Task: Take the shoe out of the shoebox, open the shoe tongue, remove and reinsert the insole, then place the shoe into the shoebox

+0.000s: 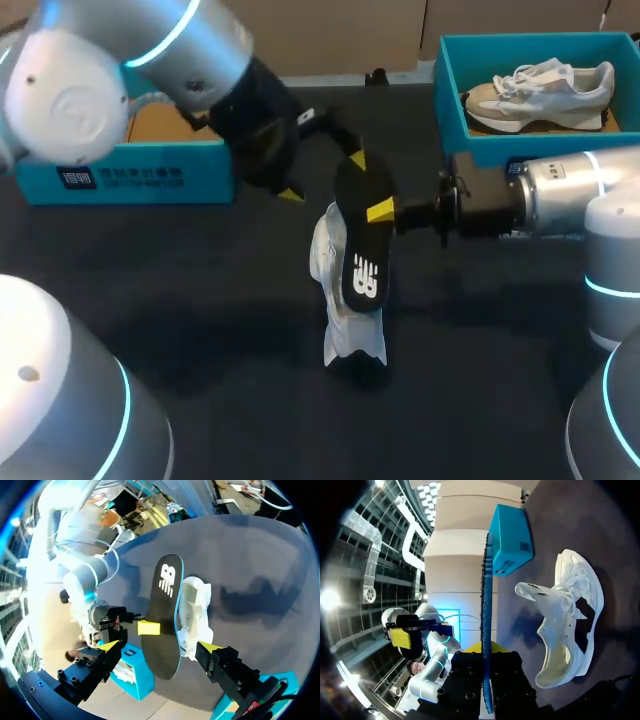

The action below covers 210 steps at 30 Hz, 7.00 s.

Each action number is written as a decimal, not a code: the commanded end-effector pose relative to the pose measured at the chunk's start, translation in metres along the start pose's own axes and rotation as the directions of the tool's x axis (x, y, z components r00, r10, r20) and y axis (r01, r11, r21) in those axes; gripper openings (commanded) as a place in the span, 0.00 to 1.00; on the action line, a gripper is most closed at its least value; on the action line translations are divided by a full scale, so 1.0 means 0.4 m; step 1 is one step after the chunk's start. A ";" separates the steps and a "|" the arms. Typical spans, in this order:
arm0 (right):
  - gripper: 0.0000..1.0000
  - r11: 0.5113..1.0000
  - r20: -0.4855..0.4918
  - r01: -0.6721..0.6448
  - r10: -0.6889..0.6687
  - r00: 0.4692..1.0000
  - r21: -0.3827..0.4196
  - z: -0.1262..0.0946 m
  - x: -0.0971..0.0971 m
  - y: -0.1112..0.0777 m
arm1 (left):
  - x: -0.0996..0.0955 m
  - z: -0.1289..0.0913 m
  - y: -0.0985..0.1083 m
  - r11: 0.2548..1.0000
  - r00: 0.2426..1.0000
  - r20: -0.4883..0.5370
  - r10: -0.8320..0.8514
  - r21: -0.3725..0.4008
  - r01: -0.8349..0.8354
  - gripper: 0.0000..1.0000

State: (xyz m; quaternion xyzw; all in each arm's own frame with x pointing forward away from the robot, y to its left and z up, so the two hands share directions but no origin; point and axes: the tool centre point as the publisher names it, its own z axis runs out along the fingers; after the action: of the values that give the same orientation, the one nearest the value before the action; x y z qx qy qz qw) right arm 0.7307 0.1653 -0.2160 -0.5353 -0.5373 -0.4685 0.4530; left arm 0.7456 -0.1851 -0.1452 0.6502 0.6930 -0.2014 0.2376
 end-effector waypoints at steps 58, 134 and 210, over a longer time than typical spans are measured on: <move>0.00 0.998 -0.024 0.011 -0.012 1.000 -0.067 -0.016 0.053 -0.030 | 0.071 0.065 0.012 0.996 0.715 0.699 -0.030 -0.040 0.081 1.00; 1.00 0.999 -0.006 -0.002 0.002 1.000 -0.042 -0.027 0.049 -0.080 | -0.029 0.191 0.024 0.991 0.642 0.760 -0.099 0.017 0.133 0.00; 1.00 0.351 0.066 0.859 -0.933 0.353 0.372 -0.226 0.085 -0.103 | -0.023 0.183 0.012 0.983 0.639 0.749 -0.176 0.099 0.155 0.00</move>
State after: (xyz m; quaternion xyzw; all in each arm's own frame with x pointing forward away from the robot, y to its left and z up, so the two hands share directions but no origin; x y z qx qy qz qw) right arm 0.6779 0.0796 -0.1701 -0.1716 -0.8459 -0.4935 0.1069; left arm 0.7558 -0.2345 -0.1992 0.4442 0.5853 -0.4833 0.4760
